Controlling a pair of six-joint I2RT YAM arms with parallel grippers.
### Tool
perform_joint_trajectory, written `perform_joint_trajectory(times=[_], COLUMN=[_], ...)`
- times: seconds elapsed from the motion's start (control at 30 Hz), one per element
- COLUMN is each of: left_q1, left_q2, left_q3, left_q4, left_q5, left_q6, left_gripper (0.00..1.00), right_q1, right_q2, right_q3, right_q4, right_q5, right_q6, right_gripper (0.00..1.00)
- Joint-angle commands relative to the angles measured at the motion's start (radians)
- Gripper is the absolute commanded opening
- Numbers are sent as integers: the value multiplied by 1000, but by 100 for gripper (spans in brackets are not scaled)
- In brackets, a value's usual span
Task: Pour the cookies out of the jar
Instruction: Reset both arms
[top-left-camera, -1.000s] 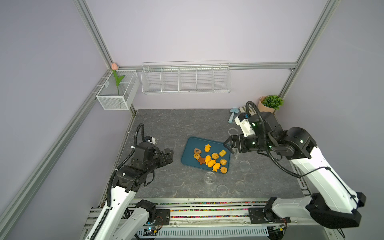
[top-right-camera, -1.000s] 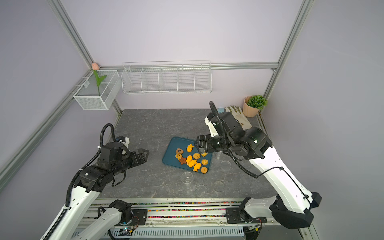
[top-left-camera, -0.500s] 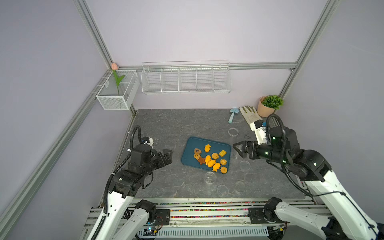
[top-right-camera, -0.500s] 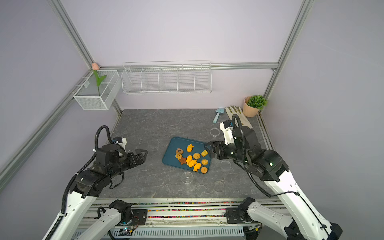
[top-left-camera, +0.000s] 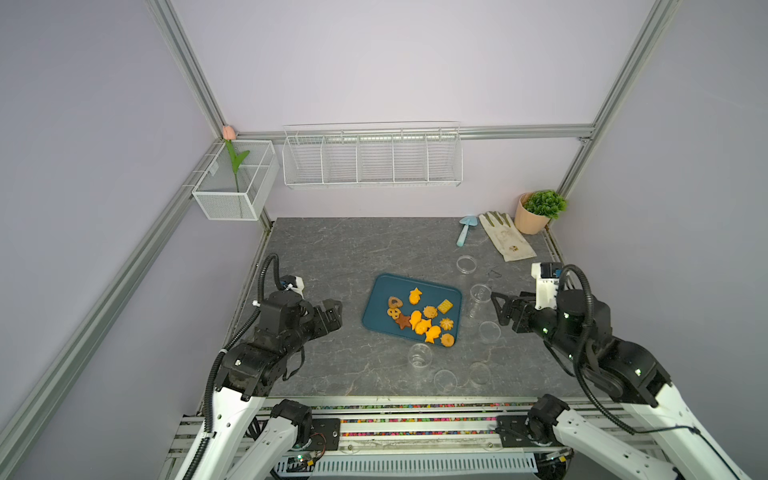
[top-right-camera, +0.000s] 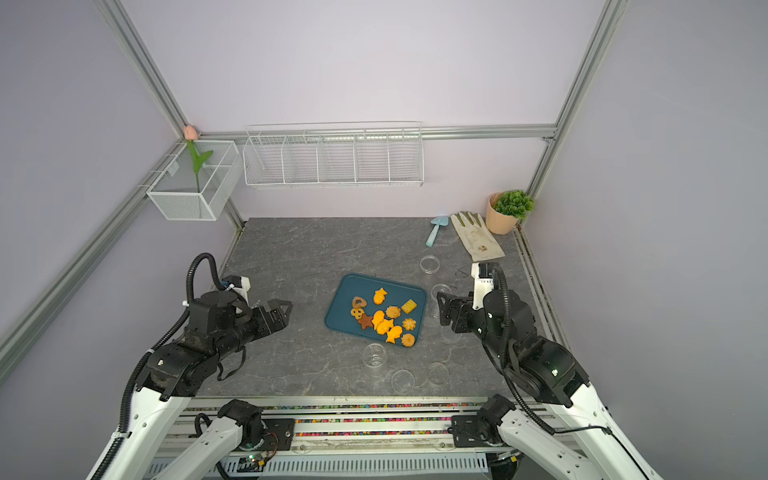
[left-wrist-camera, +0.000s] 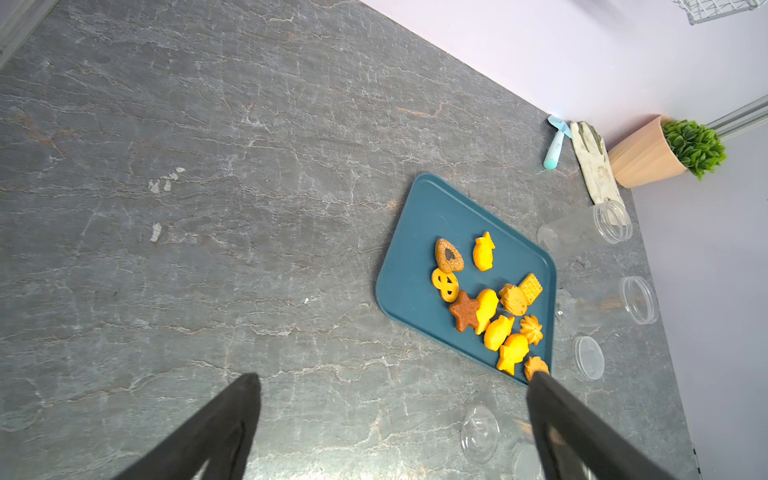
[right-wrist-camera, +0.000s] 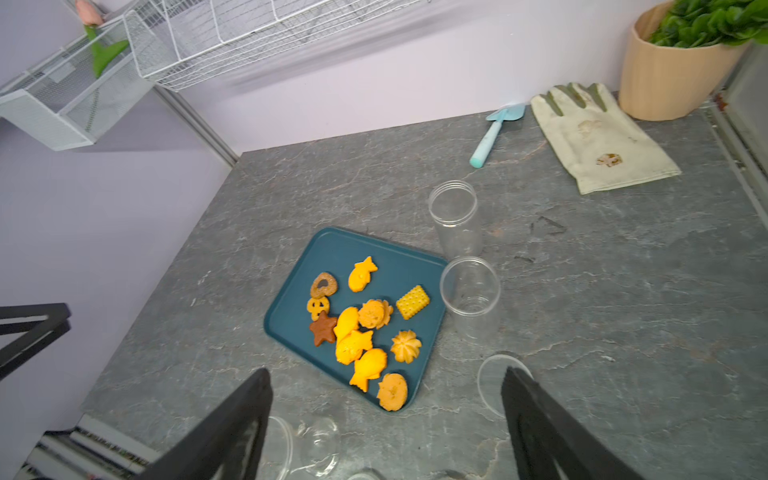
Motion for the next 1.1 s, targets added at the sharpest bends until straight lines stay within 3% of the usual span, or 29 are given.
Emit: perform_joint_trajectory(times=[0.0, 0.27, 0.7, 0.93, 1.07], left_q1=[3, 3, 3, 3, 4], left_q2=[4, -1, -117, -71, -57], left_q3=[-8, -16, -164, -190, -198], left_q4=[-11, -18, 120, 213, 269], left_q5=[-34, -92, -140, -143, -163], left_q6=[29, 49, 86, 117, 132], left_gripper=[100, 100, 100, 100, 99], right_q1=[-4, -2, -4, -30, -123], right_q2=[-37, -112, -309, -244, -141], right_q3=[-64, -191, -374, -440, -463], right_q4=[41, 20, 25, 228, 356], right_q5=[95, 182, 479, 487, 406], right_q6=[-45, -89, -194, -319, -337], right_gripper=[88, 88, 89, 88, 89])
